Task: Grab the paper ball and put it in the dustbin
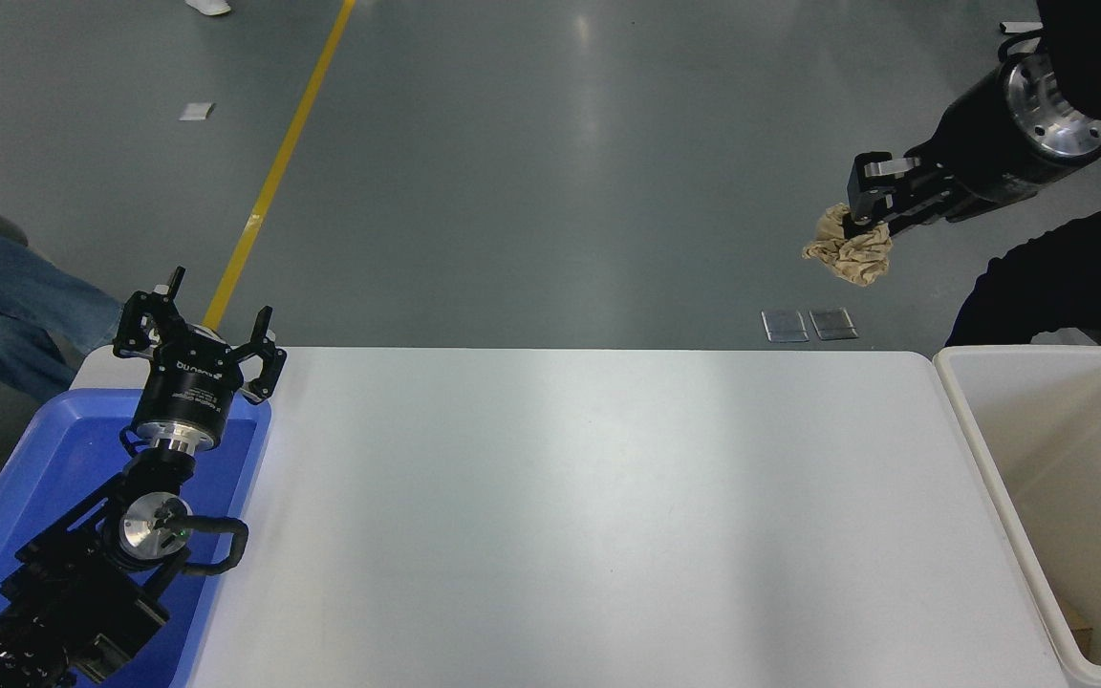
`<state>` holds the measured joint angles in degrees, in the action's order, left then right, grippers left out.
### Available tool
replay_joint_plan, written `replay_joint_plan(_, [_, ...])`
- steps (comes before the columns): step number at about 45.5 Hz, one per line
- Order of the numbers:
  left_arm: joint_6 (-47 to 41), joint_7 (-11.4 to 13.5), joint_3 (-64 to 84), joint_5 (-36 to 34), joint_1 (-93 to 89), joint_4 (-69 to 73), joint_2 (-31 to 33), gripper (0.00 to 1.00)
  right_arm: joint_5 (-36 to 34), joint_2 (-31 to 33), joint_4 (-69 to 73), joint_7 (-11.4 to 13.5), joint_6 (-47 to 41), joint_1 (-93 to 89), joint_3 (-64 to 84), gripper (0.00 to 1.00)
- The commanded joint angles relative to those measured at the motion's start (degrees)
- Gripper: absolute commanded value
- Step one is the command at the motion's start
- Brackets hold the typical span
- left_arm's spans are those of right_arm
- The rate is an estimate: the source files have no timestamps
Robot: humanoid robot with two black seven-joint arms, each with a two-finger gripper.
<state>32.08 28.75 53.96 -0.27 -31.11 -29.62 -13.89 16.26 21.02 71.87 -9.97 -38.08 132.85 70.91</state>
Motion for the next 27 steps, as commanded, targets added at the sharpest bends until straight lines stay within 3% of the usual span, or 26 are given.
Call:
replay_joint_plan(1, [0.0, 0.0, 0.0, 0.0, 0.0, 0.0, 0.0, 0.98, 0.3, -0.2, 0.4, 0.0, -0.2, -0.5, 0.1, 0.0])
replay_joint_plan(9, [0.0, 0.0, 0.0, 0.0, 0.0, 0.0, 0.0, 0.98, 1.8, 1.4, -3.7, 0.1, 1.0, -6.2, 0.5, 0.0])
replay_joint_plan(27, [0.0, 0.0, 0.0, 0.0, 0.0, -0.1, 0.0, 0.98, 1.9, 10.4, -32.1, 0.1, 3.6, -29.8, -0.4, 0.0])
